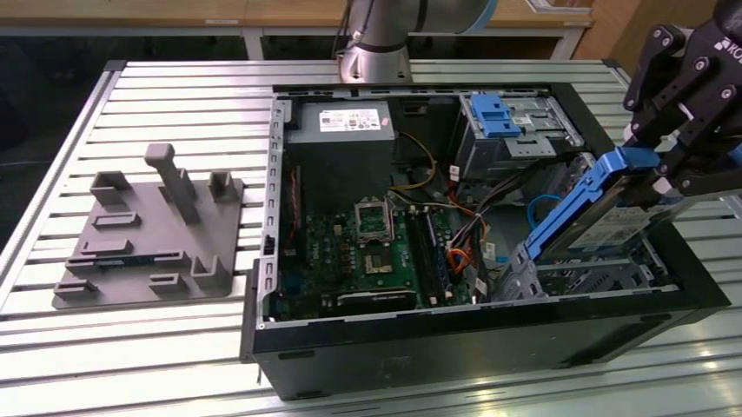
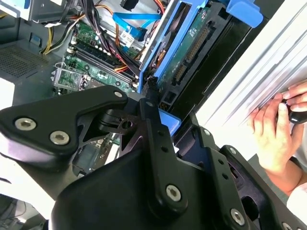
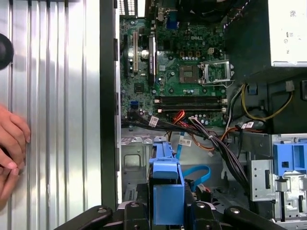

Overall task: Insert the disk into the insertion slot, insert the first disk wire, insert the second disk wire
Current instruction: 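Insert the disk into the insertion slot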

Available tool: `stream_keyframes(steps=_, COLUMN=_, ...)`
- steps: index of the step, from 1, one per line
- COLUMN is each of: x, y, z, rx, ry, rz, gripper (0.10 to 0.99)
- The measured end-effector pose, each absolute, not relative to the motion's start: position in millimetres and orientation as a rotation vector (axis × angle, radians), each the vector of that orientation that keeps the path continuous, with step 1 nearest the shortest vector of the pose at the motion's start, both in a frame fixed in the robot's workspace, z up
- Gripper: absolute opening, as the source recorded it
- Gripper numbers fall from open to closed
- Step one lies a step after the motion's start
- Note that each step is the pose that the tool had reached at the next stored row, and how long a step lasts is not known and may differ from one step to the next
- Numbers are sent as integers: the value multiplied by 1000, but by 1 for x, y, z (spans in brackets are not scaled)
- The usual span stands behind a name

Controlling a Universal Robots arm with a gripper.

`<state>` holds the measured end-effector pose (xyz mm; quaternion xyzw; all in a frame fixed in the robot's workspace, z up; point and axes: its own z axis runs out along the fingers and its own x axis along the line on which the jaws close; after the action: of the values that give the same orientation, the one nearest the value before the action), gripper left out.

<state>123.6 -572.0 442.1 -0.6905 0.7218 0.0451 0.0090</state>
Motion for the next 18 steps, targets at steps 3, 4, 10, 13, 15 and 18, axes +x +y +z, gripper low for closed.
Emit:
stream_keyframes(steps=3, x=124, y=-572, z=441, rx=-2148, ry=2263, rz=141, gripper=361)
stream_keyframes(steps=4, x=124, y=-572, z=440, rx=-2148, ry=2263, rz=141, gripper=361)
stream_keyframes(steps=10, x=124, y=-572, z=435, rx=-2148, ry=2263, rz=140, gripper=361)
stream_keyframes(steps=13, x=124, y=-572, z=431, rx=-2148, ry=2263, rz=141, gripper=361)
stream_keyframes(steps=15, x=124, y=-572, z=427, rx=-2148, ry=2263, rz=141, gripper=361)
stream_keyframes(steps=18, x=124, y=-572, z=422, rx=-2148, ry=2263, rz=141, gripper=361)
